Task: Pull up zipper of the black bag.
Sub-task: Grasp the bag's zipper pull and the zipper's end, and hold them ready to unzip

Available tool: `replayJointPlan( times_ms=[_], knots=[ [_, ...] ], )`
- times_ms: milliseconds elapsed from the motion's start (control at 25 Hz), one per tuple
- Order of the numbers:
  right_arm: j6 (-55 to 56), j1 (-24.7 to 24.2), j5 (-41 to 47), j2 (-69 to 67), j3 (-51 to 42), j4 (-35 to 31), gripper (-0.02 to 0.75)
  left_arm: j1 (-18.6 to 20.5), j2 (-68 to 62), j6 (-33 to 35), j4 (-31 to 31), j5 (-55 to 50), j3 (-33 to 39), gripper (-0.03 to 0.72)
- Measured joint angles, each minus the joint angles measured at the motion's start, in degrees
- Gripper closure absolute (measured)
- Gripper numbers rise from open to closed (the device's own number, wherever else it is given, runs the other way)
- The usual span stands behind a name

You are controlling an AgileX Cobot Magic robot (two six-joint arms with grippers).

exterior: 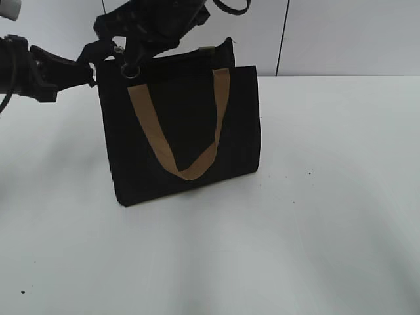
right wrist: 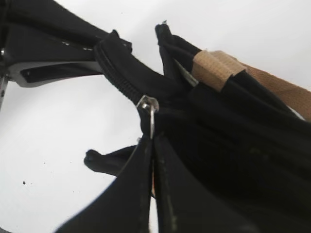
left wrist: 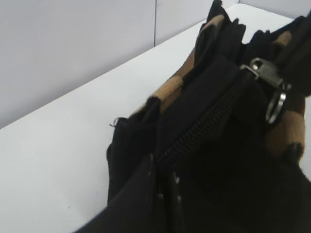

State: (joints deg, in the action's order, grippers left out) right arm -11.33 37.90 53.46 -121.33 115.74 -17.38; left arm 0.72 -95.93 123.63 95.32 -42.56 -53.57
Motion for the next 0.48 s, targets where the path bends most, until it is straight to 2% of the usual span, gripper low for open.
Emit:
replayJointPlan(
  times_ms=[240,480],
  knots=[
    [0.0,-2.1,1.1,0.1,0.0,0.0,0.751,0.0,0.0,-2.2,-6.4,1.7,0.0,0.669],
    [0.0,-4.4,1.3,0.2,0.0,0.8,0.751,0.1,0.0,-3.7,-7.2,4.7,0.0,0.669]
  ],
)
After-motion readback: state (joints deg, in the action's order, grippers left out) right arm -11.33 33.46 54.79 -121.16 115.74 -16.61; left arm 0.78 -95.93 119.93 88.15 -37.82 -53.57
